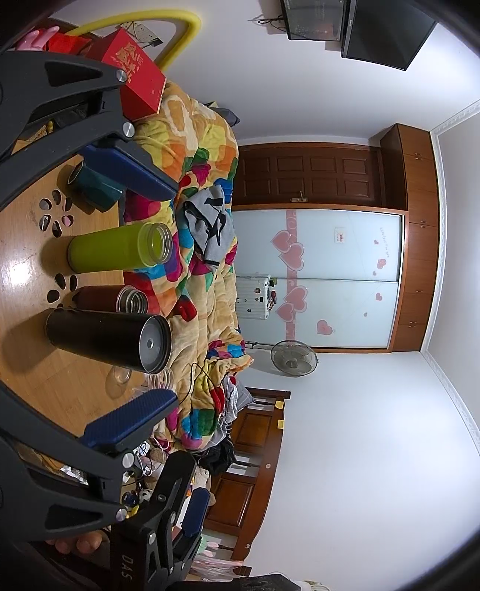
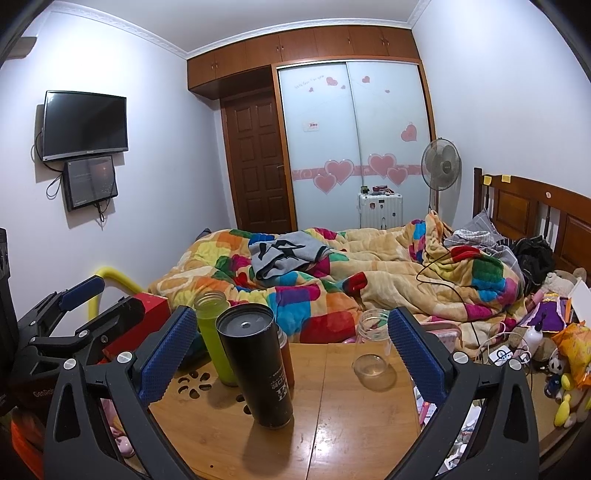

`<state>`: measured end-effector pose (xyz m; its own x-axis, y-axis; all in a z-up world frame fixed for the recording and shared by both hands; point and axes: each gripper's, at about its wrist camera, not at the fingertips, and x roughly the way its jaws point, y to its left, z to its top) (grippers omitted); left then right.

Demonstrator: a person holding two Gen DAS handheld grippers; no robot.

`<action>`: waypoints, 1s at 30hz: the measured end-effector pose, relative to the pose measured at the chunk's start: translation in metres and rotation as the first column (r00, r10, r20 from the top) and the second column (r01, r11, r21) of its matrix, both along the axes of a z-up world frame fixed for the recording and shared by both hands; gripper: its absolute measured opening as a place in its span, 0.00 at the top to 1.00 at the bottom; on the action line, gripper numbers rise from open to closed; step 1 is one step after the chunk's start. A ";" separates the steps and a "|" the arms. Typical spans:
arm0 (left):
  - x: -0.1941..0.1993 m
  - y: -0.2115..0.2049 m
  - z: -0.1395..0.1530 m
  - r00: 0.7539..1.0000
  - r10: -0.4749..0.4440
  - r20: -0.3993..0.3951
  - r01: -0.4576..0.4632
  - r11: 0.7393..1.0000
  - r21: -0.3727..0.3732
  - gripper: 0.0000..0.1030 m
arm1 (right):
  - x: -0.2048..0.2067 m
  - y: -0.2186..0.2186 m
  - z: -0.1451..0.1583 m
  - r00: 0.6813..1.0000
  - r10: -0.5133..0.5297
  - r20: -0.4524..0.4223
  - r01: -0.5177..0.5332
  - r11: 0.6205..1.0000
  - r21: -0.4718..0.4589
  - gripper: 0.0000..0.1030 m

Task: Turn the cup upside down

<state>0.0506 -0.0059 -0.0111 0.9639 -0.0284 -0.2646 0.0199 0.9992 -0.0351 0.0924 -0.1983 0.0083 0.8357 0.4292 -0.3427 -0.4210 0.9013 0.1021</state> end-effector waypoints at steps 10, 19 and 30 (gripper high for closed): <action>-0.001 -0.001 0.006 1.000 -0.005 0.005 0.005 1.000 -0.008 0.00 | 0.000 0.000 -0.001 1.000 -0.002 0.000 0.002 1.000 0.000 0.00; -0.001 -0.002 0.009 1.000 -0.009 -0.003 0.009 1.000 -0.021 0.00 | 0.000 0.000 0.000 1.000 -0.001 -0.002 0.001 1.000 0.000 0.00; 0.001 -0.004 0.006 1.000 -0.028 -0.014 0.028 0.999 -0.021 0.00 | 0.000 0.000 0.000 1.000 -0.002 -0.002 0.002 1.000 -0.001 0.00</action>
<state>0.0519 -0.0098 -0.0055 0.9588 -0.0608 -0.2775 0.0470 0.9973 -0.0563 0.0922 -0.1981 0.0086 0.8357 0.4273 -0.3450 -0.4193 0.9021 0.1018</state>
